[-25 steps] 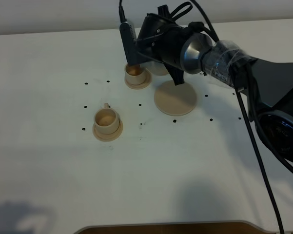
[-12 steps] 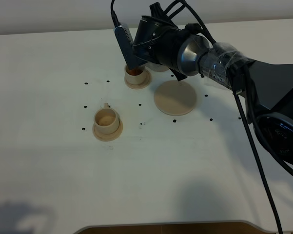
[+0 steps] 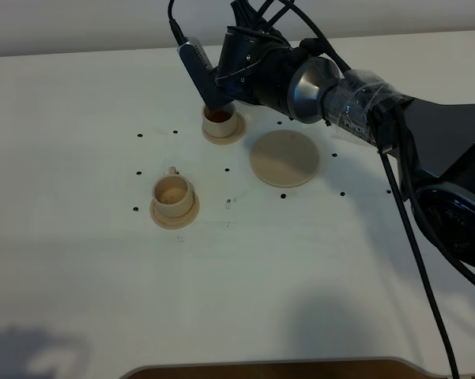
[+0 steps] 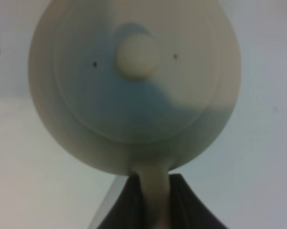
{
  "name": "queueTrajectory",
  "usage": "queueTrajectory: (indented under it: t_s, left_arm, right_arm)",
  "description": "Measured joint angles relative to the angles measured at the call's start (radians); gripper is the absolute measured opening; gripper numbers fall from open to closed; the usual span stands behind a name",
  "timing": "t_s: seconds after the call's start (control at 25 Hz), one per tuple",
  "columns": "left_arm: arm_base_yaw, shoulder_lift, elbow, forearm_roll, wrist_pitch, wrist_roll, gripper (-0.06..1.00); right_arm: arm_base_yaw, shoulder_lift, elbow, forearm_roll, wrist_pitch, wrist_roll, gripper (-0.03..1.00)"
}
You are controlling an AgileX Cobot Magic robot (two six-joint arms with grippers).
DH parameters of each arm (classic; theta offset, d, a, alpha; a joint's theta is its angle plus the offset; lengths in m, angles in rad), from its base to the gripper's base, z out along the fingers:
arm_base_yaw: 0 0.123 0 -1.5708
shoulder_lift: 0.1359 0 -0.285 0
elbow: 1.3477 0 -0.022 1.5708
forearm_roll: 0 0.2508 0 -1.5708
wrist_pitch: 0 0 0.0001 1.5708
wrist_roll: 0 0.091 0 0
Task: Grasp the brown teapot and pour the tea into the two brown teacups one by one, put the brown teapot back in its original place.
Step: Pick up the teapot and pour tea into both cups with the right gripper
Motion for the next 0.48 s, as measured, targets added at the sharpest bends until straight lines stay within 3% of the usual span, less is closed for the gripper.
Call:
queueTrajectory:
  t_s: [0.48]
  left_arm:
    - [0.000,0.000,0.000,0.000,0.000,0.000,0.53]
  right_arm:
    - [0.000,0.000,0.000,-0.038,-0.014,-0.084,0.11]
